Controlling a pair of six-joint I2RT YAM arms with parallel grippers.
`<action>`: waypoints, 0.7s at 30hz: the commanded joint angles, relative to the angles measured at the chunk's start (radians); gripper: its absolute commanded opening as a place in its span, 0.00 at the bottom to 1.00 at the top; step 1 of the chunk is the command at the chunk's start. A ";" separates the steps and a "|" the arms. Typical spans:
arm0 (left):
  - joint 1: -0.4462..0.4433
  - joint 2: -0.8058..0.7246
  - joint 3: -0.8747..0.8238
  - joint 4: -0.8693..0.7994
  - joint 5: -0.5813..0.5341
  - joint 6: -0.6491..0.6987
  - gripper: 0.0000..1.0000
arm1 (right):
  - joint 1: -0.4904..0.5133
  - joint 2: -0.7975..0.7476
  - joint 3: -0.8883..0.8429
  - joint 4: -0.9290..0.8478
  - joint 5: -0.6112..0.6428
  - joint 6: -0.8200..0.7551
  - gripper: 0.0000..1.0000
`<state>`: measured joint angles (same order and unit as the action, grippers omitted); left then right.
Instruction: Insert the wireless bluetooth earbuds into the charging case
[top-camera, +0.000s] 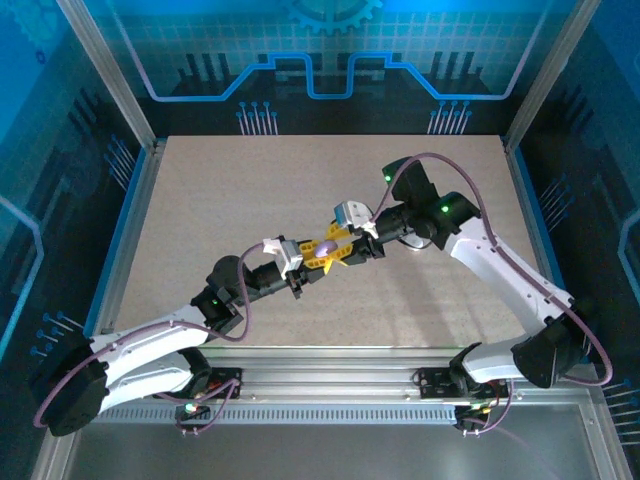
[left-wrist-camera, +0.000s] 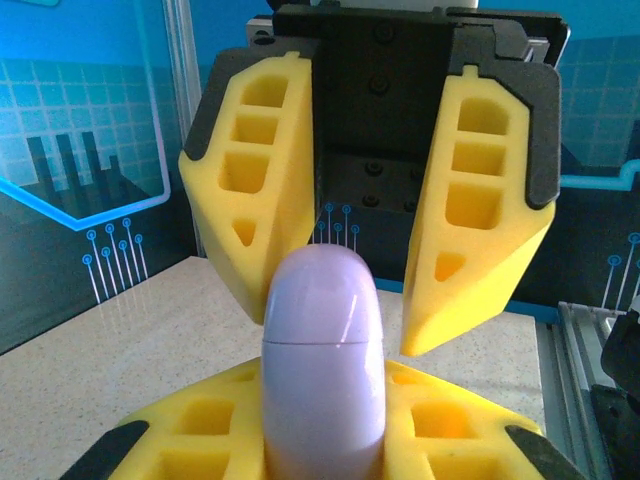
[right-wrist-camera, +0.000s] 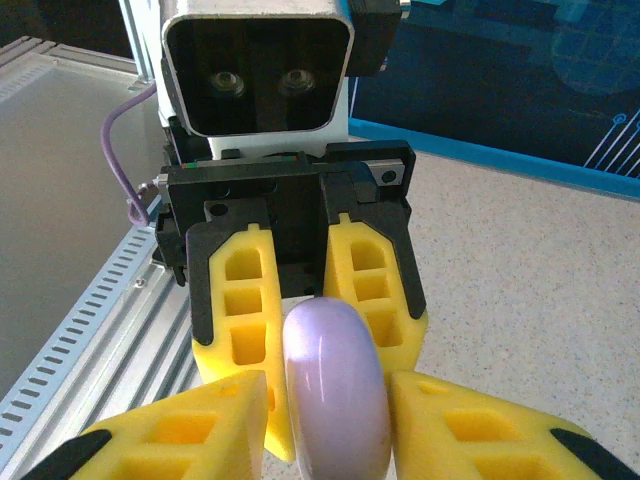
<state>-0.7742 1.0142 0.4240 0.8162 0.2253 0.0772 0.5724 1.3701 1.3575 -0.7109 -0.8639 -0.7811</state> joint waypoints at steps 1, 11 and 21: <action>0.006 -0.018 0.016 0.021 0.023 0.009 0.17 | 0.017 0.013 0.033 -0.034 -0.017 -0.022 0.33; 0.005 -0.026 0.016 0.014 0.021 0.011 0.17 | 0.025 0.029 0.047 -0.060 -0.007 -0.048 0.21; 0.004 -0.036 0.005 0.008 -0.001 0.019 0.40 | 0.027 0.025 0.051 -0.071 0.014 -0.069 0.14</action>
<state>-0.7742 1.0019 0.4240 0.8047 0.2401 0.0841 0.5842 1.3865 1.3842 -0.7528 -0.8589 -0.8295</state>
